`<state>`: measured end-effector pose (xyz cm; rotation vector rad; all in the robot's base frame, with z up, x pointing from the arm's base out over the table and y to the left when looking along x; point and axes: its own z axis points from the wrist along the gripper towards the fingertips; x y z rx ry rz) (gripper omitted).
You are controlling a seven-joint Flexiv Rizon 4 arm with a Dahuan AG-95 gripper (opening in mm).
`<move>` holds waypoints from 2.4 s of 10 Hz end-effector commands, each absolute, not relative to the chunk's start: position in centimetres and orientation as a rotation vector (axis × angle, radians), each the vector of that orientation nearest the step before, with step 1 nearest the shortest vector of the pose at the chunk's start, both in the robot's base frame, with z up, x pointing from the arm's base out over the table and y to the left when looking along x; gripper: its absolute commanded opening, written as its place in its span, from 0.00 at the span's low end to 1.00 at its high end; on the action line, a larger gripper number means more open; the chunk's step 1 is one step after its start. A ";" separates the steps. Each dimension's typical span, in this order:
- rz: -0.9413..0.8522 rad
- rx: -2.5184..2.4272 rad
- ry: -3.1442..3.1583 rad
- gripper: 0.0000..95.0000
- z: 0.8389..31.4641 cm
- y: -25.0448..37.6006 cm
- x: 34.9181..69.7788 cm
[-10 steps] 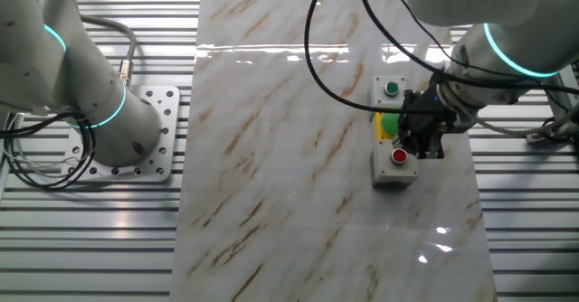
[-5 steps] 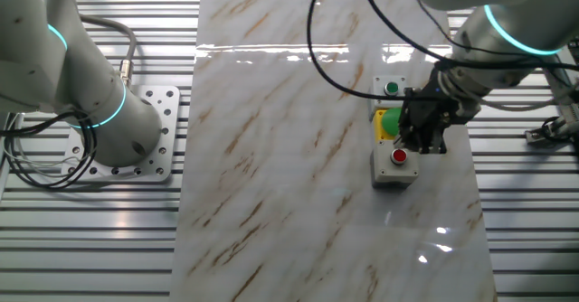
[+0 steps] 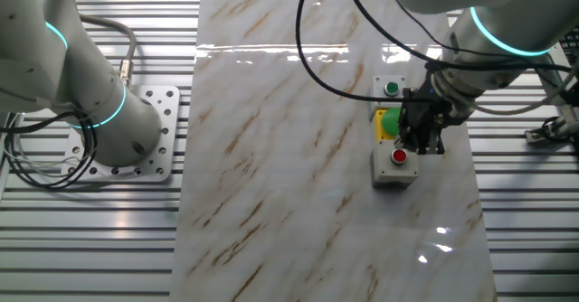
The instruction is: Press three buttons from left to right in sequence
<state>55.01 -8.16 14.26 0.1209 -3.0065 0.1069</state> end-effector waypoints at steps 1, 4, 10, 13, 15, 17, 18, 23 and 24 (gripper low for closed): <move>0.099 0.129 -3.003 0.00 14.2 -8.1 55.2; 0.097 0.140 -3.005 0.00 14.2 -8.1 55.3; 0.063 0.133 -3.023 0.00 13.6 -8.3 55.8; 0.022 0.123 -3.022 0.00 13.5 -8.7 56.6; 0.019 0.125 -3.035 0.00 13.1 -8.8 56.6; 0.019 0.133 -3.056 0.00 12.4 -8.8 56.7; 0.019 0.134 -3.064 0.00 12.1 -8.8 56.7; 0.016 0.140 -3.077 0.00 11.4 -8.8 56.9; 0.015 0.141 -3.078 0.00 11.4 -8.9 56.9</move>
